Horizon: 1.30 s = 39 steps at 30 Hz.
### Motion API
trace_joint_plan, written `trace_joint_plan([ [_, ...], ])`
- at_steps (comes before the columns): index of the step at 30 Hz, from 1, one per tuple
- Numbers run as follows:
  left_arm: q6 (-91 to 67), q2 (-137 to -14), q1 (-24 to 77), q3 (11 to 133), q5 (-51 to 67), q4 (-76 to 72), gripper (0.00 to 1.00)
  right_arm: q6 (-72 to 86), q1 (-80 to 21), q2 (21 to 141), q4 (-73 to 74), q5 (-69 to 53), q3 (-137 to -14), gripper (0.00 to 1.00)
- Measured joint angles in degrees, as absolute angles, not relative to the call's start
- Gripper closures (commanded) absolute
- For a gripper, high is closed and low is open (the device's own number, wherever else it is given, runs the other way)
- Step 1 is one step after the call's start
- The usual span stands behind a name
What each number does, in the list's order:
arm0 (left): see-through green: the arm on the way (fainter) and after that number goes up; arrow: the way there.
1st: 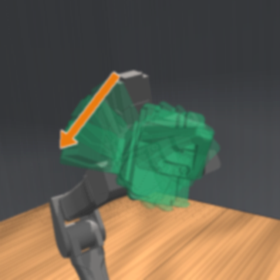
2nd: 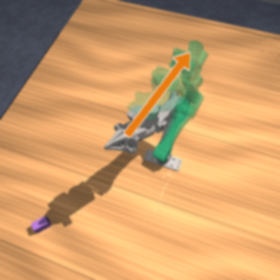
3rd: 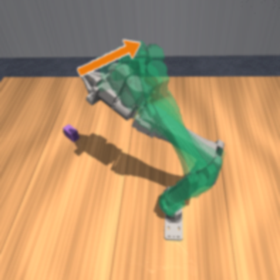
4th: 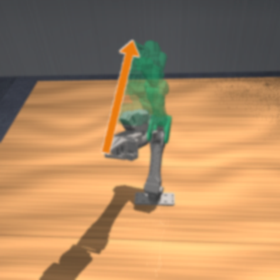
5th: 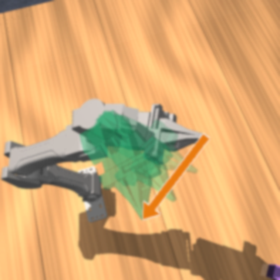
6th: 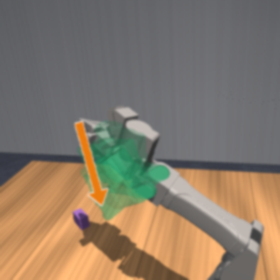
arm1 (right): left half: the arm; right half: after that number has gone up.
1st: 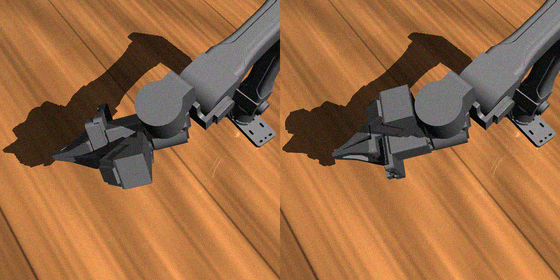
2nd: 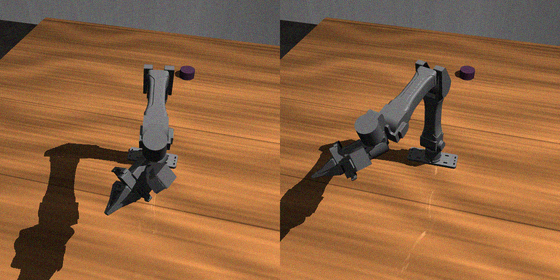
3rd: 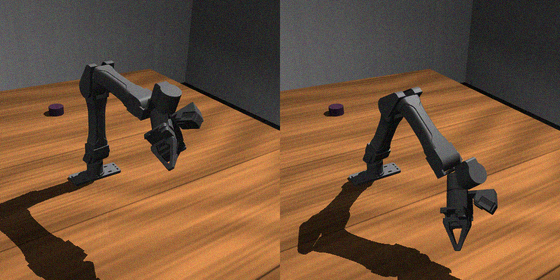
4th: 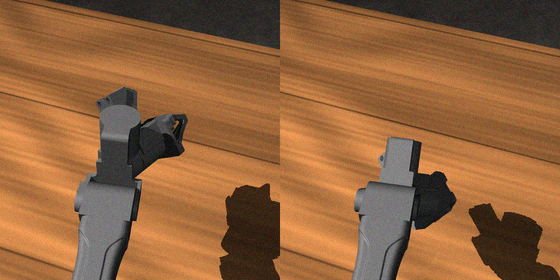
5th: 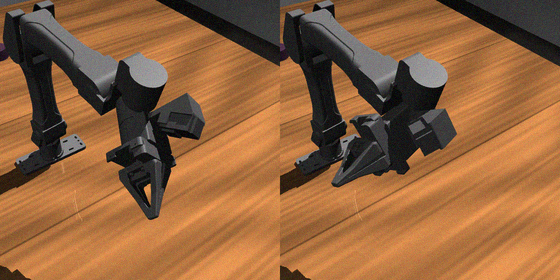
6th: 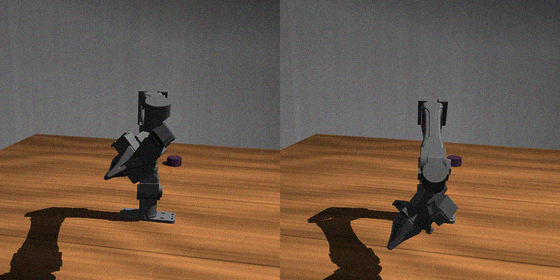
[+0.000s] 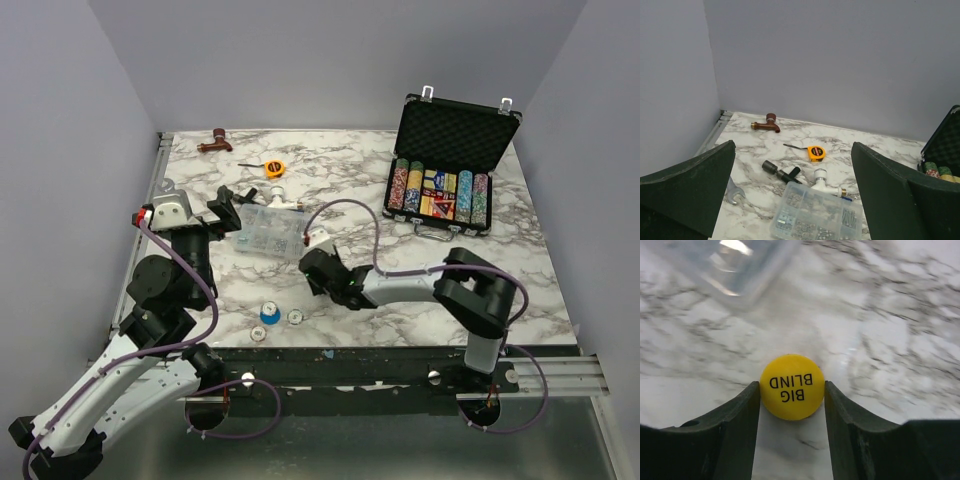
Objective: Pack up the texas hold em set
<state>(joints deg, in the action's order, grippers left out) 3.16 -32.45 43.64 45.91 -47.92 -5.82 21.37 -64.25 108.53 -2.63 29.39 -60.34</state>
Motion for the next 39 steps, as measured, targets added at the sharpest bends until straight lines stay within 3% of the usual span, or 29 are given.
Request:
trace_joint_plan([
  [7, 2.5, -32.7, 43.6, 45.9, -47.8, -5.4, 0.01, 24.2, -53.1, 93.7, 0.0, 33.1, -49.5, 0.63],
  [13, 1.8, -33.3, 43.6, 45.9, -47.4, -4.4, 0.01, 24.0, -38.2, 87.2, -0.1, 33.9, -51.5, 0.63],
  [22, 0.4, -34.3, 43.6, 46.0, -46.0, -3.3, 0.01, 26.4, -15.3, 100.6, -0.8, 31.2, -70.8, 0.64],
  [27, -0.5, -35.2, 43.6, 46.0, -45.4, -2.8, 0.01, 26.6, -11.5, 111.0, 0.1, 29.6, -80.7, 0.64],
  [39, -1.0, -37.6, 43.6, 46.1, -44.3, -1.8, 0.01, 26.0, -7.3, 115.5, -0.3, 17.1, -81.5, 0.63],
])
